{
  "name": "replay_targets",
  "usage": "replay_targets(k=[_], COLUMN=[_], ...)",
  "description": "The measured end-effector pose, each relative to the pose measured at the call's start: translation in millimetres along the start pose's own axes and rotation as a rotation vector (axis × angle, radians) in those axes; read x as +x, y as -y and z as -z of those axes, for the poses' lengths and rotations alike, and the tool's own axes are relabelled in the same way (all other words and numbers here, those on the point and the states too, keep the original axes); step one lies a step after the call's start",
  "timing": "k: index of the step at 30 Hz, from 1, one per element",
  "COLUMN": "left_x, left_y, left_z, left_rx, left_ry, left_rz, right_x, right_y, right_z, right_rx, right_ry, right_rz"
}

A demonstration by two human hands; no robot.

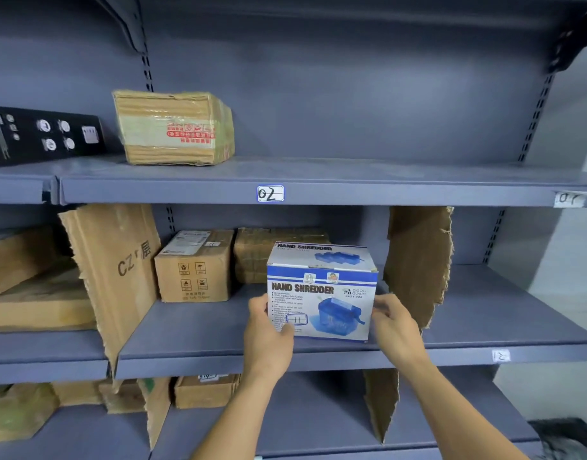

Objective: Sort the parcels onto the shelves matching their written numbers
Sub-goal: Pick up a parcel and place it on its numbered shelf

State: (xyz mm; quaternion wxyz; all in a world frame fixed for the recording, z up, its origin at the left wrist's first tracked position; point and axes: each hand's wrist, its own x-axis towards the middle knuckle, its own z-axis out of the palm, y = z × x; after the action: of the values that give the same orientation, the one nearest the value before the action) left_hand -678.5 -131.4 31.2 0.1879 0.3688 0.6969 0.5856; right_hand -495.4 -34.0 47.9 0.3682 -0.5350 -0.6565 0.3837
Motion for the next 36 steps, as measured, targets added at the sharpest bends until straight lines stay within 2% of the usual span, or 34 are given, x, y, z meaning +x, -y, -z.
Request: replay_targets(k=[11, 21, 25, 31, 36], left_x=[8, 31, 26, 4, -19], left_y=[0, -13, -21, -15, -12], left_z=[4, -2, -2, -27, -48], left_rx=[0.006, 0.077, 0.082, 0.047, -0.031], left_ry=[-0.003, 0.071, 0.145, 0.293, 0.348], left_rz=[0.022, 0.083, 0.071, 0.036, 0.014], right_x=[21, 7, -1, -24, -42], right_y=[13, 19, 9, -6, -20], right_z=[-3, 10, 10, 7, 14], right_rx=[0.214, 0.133, 0.235, 0.303, 0.327], right_ry=[-0.005, 0.169, 0.234, 0.095, -0.074], right_rz=[-0.199, -0.064, -0.016, -0.007, 0.007])
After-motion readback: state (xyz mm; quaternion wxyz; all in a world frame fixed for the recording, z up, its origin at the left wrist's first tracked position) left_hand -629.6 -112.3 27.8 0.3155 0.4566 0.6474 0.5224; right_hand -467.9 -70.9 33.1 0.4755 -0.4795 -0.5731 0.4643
